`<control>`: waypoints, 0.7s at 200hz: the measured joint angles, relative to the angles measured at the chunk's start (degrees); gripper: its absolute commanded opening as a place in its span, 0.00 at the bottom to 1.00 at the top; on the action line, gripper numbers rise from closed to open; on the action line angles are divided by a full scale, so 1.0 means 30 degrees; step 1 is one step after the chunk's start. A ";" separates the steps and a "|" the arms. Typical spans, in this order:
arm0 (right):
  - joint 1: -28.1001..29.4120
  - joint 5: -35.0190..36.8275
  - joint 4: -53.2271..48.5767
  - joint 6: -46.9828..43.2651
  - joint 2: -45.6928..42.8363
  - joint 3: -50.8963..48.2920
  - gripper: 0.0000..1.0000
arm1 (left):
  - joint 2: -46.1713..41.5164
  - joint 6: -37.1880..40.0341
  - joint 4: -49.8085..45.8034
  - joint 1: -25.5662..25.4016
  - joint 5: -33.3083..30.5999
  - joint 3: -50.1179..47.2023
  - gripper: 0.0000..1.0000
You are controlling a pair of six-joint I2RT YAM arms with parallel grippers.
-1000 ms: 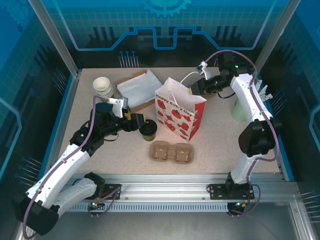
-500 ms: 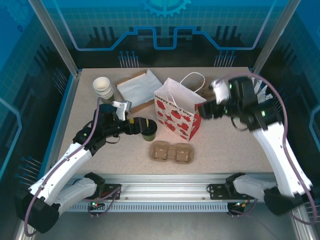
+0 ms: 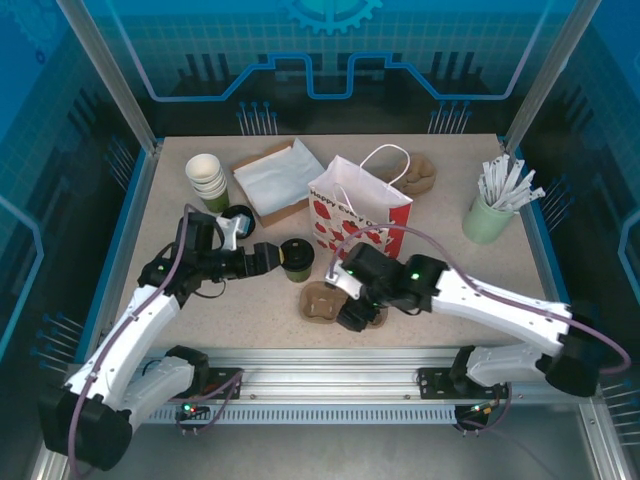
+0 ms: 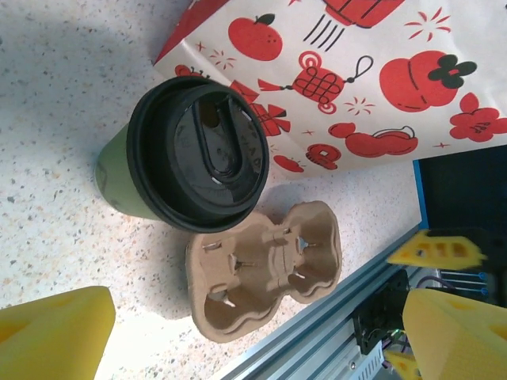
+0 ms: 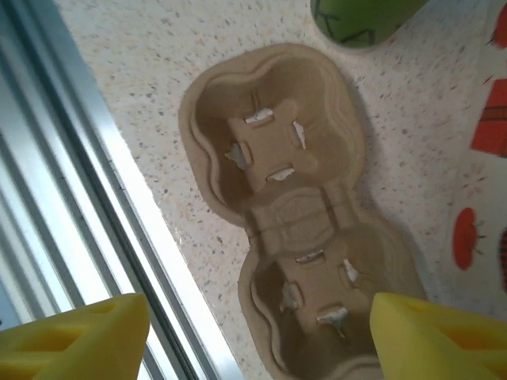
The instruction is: Pack the takeout coffee
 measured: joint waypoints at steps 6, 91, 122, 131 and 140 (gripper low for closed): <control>0.0000 0.0087 0.0175 0.0168 0.0670 0.0036 0.74 | -0.0066 0.0051 -0.0168 0.0000 -0.0036 0.0000 0.94; -0.2419 -0.1698 0.0860 -0.3672 0.3679 0.0299 0.67 | -0.0831 0.0838 -0.0750 0.0000 -0.0969 0.0000 0.91; -0.3045 -0.2514 0.1253 -0.6623 0.4109 0.0328 0.64 | -0.0962 0.0976 -0.0758 0.0000 -0.1158 0.0000 0.91; -0.3082 -0.2674 0.1421 -0.7322 0.4233 0.0321 0.64 | -0.0962 0.0984 -0.0765 0.0000 -0.1231 0.0000 0.91; -0.3118 -0.2834 0.1632 -0.8043 0.4342 0.0313 0.62 | -0.0962 0.1035 -0.0772 0.0000 -0.1319 0.0000 0.91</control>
